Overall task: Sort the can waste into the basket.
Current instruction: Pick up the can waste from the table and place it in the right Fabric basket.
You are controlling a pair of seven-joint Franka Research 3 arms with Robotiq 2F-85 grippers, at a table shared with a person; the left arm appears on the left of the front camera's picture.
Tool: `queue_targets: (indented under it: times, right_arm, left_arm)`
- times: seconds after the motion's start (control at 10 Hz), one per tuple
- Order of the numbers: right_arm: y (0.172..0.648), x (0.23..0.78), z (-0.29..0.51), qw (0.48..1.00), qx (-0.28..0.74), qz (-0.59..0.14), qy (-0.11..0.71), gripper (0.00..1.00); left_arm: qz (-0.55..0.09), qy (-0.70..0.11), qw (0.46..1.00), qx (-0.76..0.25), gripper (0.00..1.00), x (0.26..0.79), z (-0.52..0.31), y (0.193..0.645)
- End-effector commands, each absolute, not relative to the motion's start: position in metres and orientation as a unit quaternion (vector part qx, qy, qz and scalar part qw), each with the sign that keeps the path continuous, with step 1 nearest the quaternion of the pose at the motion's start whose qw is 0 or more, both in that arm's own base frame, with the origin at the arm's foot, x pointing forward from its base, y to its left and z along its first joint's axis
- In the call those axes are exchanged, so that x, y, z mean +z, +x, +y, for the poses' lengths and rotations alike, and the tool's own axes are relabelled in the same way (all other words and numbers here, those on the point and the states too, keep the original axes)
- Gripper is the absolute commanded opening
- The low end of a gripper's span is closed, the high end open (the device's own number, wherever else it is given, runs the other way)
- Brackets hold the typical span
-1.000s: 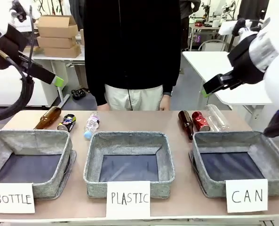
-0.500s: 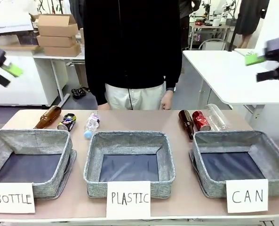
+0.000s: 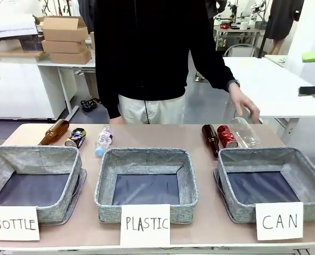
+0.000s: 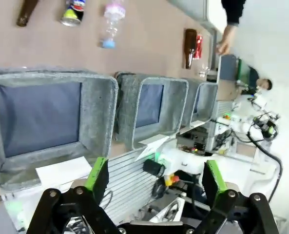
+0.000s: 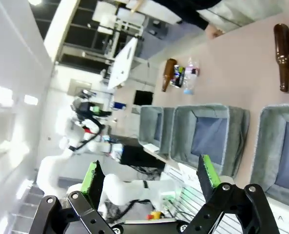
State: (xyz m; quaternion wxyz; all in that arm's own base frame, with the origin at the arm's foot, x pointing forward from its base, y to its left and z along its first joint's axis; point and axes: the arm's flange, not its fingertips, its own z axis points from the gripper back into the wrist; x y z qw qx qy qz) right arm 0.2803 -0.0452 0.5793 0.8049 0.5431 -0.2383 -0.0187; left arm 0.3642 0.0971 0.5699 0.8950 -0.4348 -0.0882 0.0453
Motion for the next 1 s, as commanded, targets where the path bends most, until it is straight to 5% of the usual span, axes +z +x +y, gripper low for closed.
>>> queue_targets:
  times: [0.0, 0.6, 0.9]
  right_arm:
    - [0.277, 0.586, -0.044, 0.810, 0.001, -0.260, 0.527, 1.00]
    - [0.277, 0.586, -0.044, 0.810, 0.001, -0.260, 0.527, 1.00]
    - [0.277, 0.586, -0.044, 0.810, 0.001, -0.260, 0.527, 1.00]
  left_arm:
    - [-0.106, -0.433, 0.895, -0.014, 1.00, 0.583, 0.086, 0.358]
    - [-0.102, -0.422, 0.901, -0.008, 1.00, 0.583, 0.084, 0.357]
    - [-0.164, -0.176, 0.969, -0.060, 1.00, 0.564, 0.016, 0.445]
